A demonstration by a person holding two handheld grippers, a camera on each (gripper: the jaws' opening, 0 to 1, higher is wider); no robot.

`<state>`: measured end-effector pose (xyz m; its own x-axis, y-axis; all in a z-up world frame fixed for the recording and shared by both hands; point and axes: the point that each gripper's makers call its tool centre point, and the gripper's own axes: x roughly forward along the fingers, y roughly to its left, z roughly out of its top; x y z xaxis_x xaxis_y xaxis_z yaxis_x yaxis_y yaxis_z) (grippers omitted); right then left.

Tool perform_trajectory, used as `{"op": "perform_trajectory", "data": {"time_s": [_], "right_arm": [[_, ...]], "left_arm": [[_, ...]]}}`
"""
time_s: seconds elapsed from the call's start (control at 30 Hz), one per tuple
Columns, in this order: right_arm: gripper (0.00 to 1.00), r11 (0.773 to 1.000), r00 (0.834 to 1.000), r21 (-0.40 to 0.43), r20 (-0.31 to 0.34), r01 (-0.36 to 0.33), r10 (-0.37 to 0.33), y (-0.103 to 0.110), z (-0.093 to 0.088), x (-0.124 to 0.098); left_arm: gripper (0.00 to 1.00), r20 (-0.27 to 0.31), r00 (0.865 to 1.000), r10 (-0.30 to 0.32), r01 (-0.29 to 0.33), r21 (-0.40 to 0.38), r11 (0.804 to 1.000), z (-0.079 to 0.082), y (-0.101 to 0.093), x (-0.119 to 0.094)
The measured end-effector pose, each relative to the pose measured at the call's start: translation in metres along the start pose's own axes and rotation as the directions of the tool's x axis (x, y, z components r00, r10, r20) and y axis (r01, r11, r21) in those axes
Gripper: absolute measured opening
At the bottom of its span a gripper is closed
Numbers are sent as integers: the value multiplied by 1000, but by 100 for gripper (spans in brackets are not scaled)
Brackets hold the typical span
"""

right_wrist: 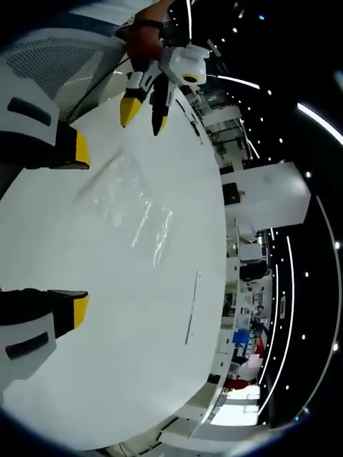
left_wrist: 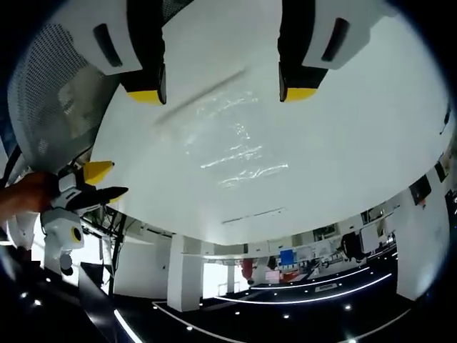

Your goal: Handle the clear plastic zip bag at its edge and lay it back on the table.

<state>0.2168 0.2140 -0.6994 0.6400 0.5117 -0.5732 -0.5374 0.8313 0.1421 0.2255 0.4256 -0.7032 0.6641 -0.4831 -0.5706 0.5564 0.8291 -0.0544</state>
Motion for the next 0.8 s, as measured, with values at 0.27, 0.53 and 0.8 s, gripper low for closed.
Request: {"op": "perform_trajectory", "data": {"time_s": [0.27, 0.53, 0.8], "right_arm": [[69, 999, 1000, 27, 19, 23, -23, -10, -2, -2], [69, 1000, 1000, -7, 6, 10, -10, -5, -4, 0], [69, 1000, 1000, 2, 9, 14, -14, -5, -5, -1]], "left_arm": [[64, -2, 1000, 11, -11, -18, 1000, -1, 4, -1], [63, -16, 1000, 8, -8, -1, 1000, -3, 2, -1], [63, -14, 1000, 15, -15, -13, 1000, -5, 5, 0]]}}
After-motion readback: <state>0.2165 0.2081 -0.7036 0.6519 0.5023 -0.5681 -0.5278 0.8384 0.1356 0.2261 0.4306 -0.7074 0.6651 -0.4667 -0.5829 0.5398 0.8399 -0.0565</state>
